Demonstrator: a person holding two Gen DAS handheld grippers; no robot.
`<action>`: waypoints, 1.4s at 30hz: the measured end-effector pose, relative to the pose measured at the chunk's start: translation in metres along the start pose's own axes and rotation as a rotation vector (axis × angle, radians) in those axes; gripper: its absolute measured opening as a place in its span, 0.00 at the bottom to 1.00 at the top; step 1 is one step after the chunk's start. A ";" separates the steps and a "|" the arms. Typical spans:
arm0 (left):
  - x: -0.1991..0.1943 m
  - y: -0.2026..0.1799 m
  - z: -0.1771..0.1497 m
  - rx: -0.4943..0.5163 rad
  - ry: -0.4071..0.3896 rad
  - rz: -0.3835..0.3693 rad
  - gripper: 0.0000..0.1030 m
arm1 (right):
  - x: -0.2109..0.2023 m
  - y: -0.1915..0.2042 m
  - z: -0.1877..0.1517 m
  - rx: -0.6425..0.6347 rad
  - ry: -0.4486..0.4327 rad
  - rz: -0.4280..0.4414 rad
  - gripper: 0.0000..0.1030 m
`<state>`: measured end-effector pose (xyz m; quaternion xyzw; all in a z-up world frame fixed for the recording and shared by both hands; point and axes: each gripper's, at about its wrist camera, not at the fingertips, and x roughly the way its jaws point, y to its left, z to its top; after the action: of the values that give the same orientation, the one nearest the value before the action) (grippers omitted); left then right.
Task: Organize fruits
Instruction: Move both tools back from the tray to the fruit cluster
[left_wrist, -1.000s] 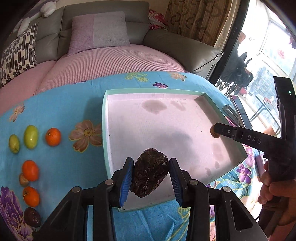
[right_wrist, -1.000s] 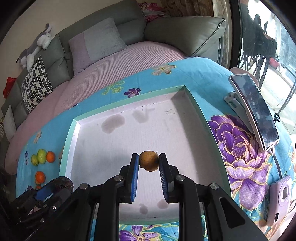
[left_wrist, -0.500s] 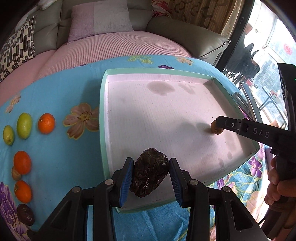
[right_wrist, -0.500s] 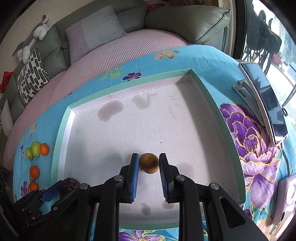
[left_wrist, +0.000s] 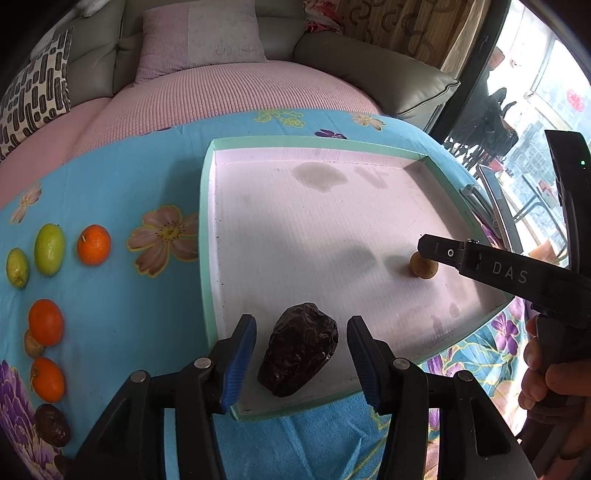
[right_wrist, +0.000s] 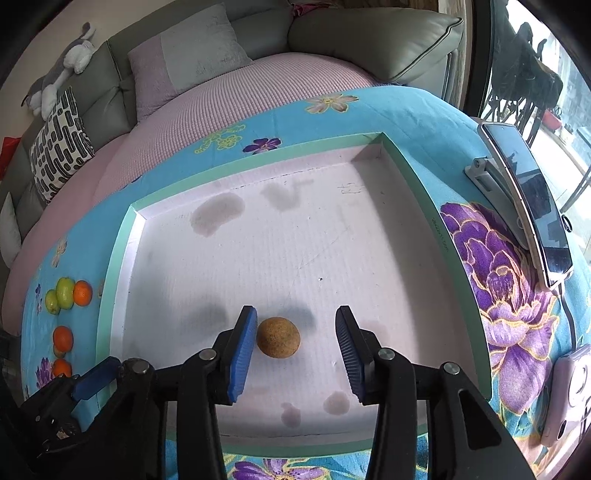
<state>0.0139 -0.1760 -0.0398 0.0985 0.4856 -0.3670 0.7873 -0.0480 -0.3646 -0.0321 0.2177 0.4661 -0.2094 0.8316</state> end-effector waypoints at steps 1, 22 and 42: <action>-0.002 0.000 0.000 0.000 -0.003 -0.001 0.54 | 0.000 0.000 0.000 0.002 0.000 -0.002 0.50; -0.065 0.144 -0.010 -0.427 -0.145 0.395 1.00 | -0.001 0.018 -0.001 -0.046 -0.032 -0.005 0.88; -0.167 0.237 -0.063 -0.647 -0.386 0.522 1.00 | -0.024 0.097 -0.006 -0.131 -0.188 0.206 0.88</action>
<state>0.0861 0.1052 0.0202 -0.1037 0.3785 0.0024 0.9198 -0.0105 -0.2784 0.0021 0.1890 0.3740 -0.1118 0.9011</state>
